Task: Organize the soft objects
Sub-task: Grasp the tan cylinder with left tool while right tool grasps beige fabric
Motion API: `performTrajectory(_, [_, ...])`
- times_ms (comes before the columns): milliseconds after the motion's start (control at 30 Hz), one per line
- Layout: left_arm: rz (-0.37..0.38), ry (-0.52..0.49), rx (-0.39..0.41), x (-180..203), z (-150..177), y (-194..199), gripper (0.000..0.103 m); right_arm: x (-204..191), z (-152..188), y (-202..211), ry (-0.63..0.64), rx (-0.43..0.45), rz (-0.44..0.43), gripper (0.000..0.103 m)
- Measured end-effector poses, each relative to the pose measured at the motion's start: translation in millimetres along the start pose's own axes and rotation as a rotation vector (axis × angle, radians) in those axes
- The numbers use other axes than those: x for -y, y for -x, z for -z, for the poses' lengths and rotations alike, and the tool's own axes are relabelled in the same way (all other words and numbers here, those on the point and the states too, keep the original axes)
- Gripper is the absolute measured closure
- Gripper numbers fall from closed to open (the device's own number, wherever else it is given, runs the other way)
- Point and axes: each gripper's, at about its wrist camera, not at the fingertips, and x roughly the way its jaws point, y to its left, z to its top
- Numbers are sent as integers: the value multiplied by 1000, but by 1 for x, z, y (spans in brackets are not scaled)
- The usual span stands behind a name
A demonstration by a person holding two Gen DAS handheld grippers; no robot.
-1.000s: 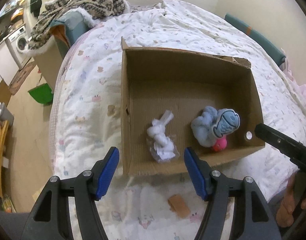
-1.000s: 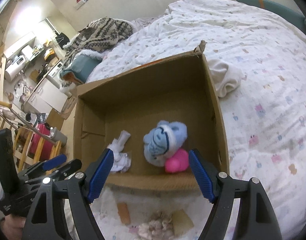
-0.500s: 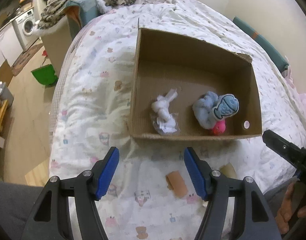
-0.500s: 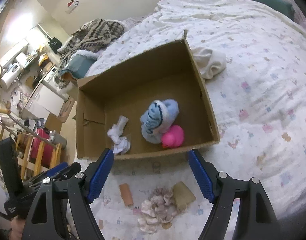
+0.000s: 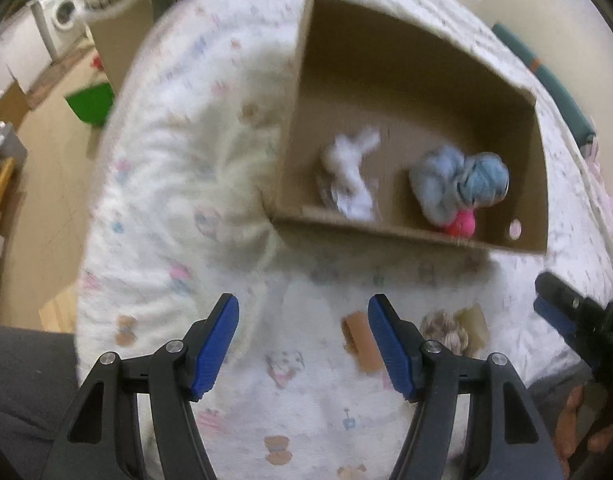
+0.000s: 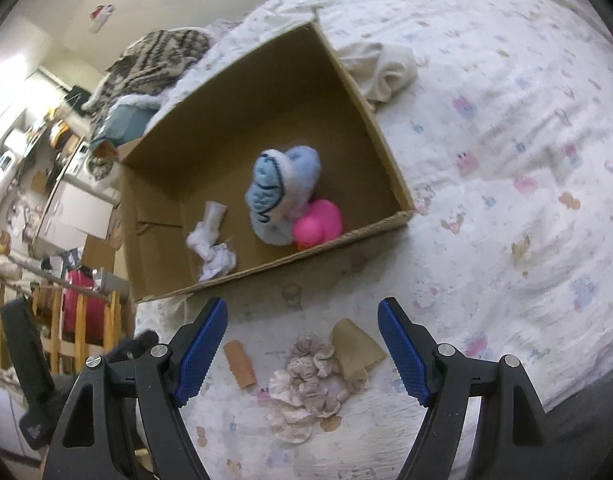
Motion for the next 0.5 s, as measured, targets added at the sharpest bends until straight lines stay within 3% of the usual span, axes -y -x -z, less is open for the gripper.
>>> performTrajectory(67, [37, 9, -46, 4, 4, -12, 40, 5, 0, -3, -22, -11, 9, 21])
performTrajectory(200, [96, -27, -111, 24, 10, -34, 53, 16, 1, -12, -53, -60, 50, 21])
performTrajectory(333, [63, -86, -139, 44, 17, -53, 53, 31, 6, -28, -97, -149, 58, 21])
performTrajectory(500, [17, -114, -176, 53, 24, -71, 62, 35, 12, -51, -95, -247, 66, 45])
